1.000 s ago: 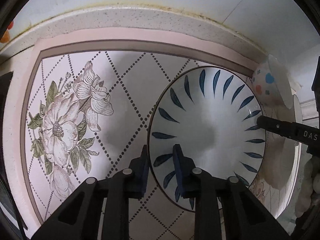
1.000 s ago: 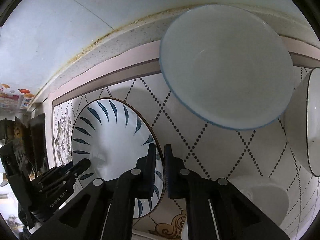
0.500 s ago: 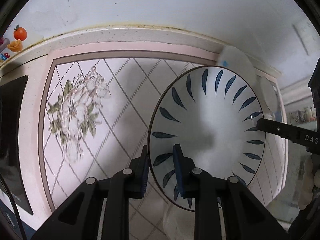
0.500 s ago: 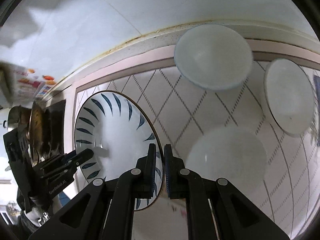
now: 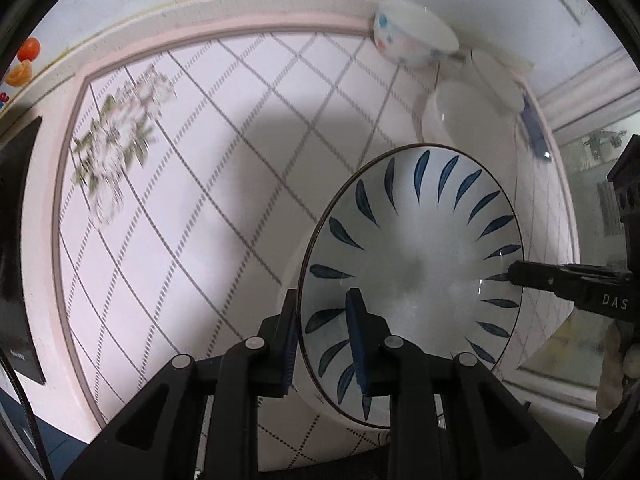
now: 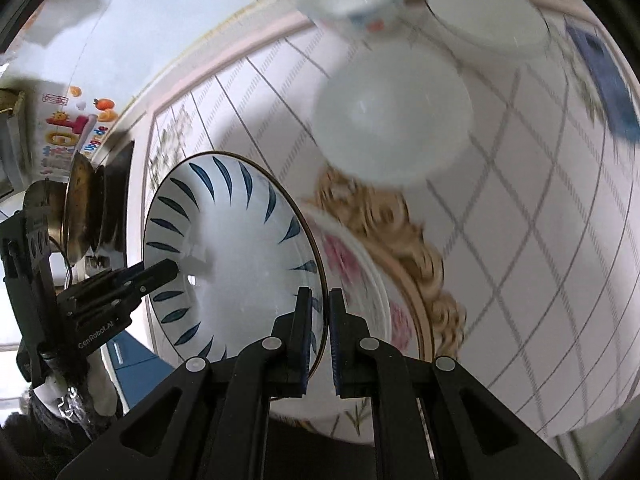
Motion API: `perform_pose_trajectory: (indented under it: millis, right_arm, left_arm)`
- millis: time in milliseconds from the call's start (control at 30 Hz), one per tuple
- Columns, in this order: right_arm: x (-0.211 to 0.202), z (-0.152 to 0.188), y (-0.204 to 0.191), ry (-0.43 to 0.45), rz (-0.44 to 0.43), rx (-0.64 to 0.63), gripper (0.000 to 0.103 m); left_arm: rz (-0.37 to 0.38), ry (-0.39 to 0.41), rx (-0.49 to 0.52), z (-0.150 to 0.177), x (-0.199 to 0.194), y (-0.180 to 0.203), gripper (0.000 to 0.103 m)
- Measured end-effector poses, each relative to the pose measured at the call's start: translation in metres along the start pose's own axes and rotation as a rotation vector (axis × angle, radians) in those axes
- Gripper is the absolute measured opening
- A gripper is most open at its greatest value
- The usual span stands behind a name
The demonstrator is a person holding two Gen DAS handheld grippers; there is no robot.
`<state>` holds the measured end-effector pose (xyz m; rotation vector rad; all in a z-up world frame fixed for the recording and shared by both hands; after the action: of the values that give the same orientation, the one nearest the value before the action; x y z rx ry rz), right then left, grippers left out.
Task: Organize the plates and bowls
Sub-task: 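Grip the blue-striped plate with the stack using both grippers, then lower the three-plate stack onto the floral mat and open both grippers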
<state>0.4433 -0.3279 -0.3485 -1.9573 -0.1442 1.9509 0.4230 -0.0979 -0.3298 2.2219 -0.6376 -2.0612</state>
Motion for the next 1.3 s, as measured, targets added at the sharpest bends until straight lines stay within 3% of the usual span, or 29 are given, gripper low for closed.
perform_pose_trajectory:
  millis: [233,533,1300]
  right_arm:
    - [0.027,0.031,0.023,-0.031,-0.022,0.045,0.009]
    - [0.044,0.035,0.024,-0.031,-0.026,0.035,0.009]
    - [0.025,0.038,0.022,-0.01,-0.011,-0.015,0.012]
  left_arm:
    - [-0.031,-0.038,0.009,0.012,0.023,0.006,0.02]
    - [-0.074,-0.046,-0.002,0.01,0.039,0.009,0.021]
    - [-0.116,0.008,-0.096,0.025,0.032,0.005,0.021]
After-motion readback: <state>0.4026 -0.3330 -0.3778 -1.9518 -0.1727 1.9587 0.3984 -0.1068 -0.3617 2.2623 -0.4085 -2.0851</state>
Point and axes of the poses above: each gripper's, at about its wrist camera, not at the fingertips, and x roughly the way its jaws point, y to its right, z to its underside, the point moved 1 cm from there along x, roughly the way its jaws point, and after that the axes turned 6 degrees about z, right-handed, at the moved point
